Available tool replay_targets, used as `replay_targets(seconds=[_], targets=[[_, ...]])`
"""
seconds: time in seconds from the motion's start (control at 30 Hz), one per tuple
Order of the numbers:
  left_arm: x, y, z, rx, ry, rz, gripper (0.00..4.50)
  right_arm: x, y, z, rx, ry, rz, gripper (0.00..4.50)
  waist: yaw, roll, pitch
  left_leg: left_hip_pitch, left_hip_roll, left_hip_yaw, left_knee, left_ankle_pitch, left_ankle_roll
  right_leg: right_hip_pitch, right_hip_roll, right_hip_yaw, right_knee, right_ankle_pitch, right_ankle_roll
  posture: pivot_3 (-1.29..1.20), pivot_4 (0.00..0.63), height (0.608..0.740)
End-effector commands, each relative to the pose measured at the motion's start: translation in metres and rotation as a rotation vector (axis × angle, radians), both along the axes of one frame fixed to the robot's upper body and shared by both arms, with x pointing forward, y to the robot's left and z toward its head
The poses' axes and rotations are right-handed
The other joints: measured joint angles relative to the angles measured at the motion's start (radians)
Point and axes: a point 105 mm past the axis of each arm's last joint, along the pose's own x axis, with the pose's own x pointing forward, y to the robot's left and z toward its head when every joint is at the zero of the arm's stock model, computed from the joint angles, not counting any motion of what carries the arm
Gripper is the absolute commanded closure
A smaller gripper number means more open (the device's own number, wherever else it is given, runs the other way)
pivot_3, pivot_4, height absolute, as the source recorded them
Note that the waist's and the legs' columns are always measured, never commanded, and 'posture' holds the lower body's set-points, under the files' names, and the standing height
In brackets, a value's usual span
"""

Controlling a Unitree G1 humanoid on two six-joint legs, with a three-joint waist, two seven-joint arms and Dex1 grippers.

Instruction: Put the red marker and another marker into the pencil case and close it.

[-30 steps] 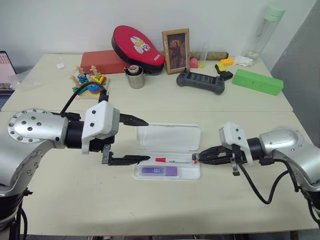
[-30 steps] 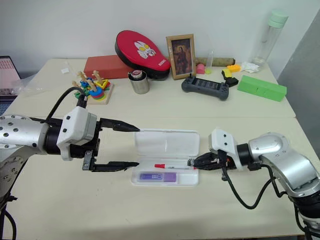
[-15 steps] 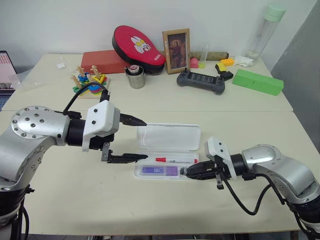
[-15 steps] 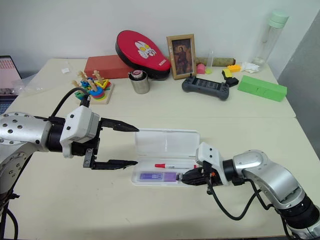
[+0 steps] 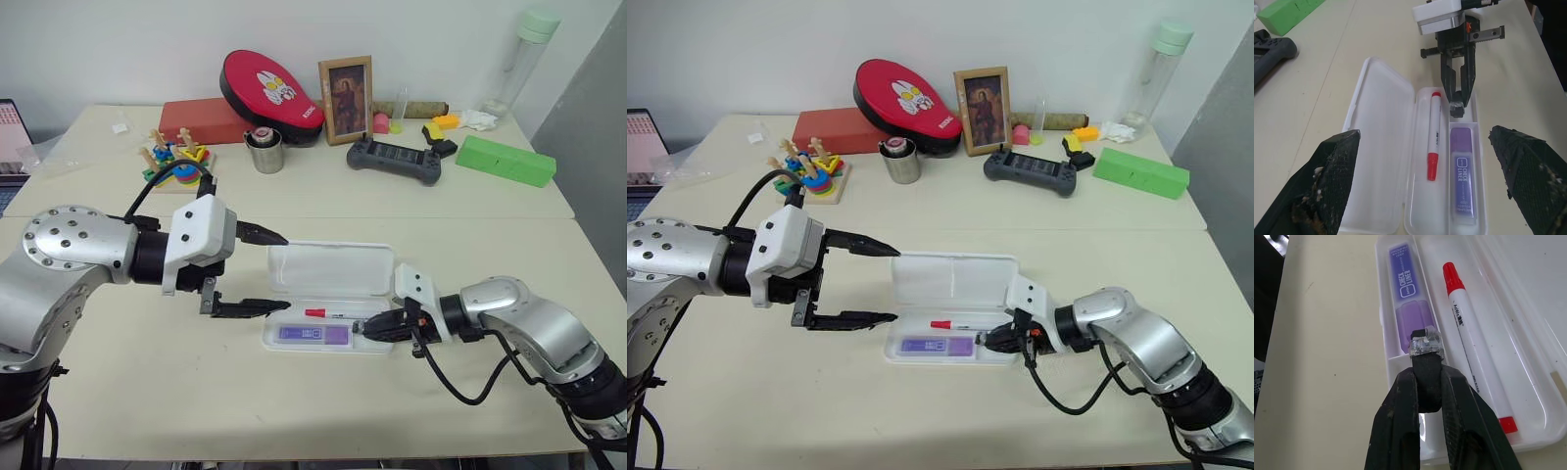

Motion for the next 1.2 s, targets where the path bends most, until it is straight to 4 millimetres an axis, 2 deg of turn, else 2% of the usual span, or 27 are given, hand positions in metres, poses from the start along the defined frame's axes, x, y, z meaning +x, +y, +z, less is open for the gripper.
replay_targets(seconds=[0.03,0.1,0.3,0.33,0.6,0.83,1.03,1.2], targets=[[0.000,0.001,0.012,-0.001,-0.062,0.010,0.00,0.000,-0.001,0.006,0.005,-0.038,0.030,4.23,0.000,0.000,0.000,0.000,0.000,0.000,0.000,0.000,0.000,0.000,0.000,0.000,0.000,0.000,0.000,0.00,0.150,0.740],[0.000,0.001,0.012,-0.002,-0.064,0.014,0.00,0.001,-0.001,0.005,0.004,-0.040,0.031,3.51,0.000,0.000,0.000,0.000,0.000,0.000,0.000,0.000,0.000,0.000,0.000,0.000,0.000,0.000,0.000,0.00,0.150,0.740],[0.002,0.001,0.014,-0.014,-0.072,0.022,0.00,0.003,-0.002,0.008,0.014,-0.058,0.027,2.00,0.000,0.000,0.000,0.000,0.000,0.000,0.000,0.000,0.000,0.000,0.000,0.000,0.000,0.000,0.000,0.00,0.150,0.740],[0.002,0.001,0.014,-0.015,-0.073,0.022,0.00,0.004,-0.002,0.008,0.015,-0.063,0.023,1.87,0.000,0.000,0.000,0.000,0.000,0.000,0.000,0.000,0.000,0.000,0.000,0.000,0.000,0.000,0.000,0.00,0.150,0.740],[0.003,0.001,0.016,-0.045,-0.072,0.036,0.00,0.008,-0.004,0.034,0.091,-0.104,0.020,0.03,0.000,0.000,0.000,0.000,0.000,0.000,0.000,0.000,0.000,0.000,0.000,0.000,0.000,0.000,0.000,0.00,0.150,0.740],[0.007,0.003,0.027,-0.129,-0.084,0.094,0.00,0.009,-0.011,0.064,0.139,-0.171,0.030,0.03,0.001,0.000,0.000,0.000,0.000,0.000,0.000,0.000,0.000,0.000,0.000,0.000,0.000,0.000,0.000,0.00,0.150,0.740],[0.018,0.010,0.036,-0.197,-0.127,0.182,0.00,0.018,-0.017,0.088,0.156,-0.260,0.014,0.03,0.001,0.000,0.000,0.000,0.000,0.000,0.000,0.000,0.000,0.000,0.000,0.000,0.000,0.000,0.000,0.00,0.150,0.740],[0.017,0.012,0.040,-0.241,-0.119,0.201,0.00,0.029,-0.025,0.100,0.153,-0.314,-0.017,0.03,0.001,0.000,0.000,0.000,0.000,0.000,0.000,0.000,0.000,0.000,0.000,0.000,0.000,0.000,0.000,0.00,0.150,0.740]])
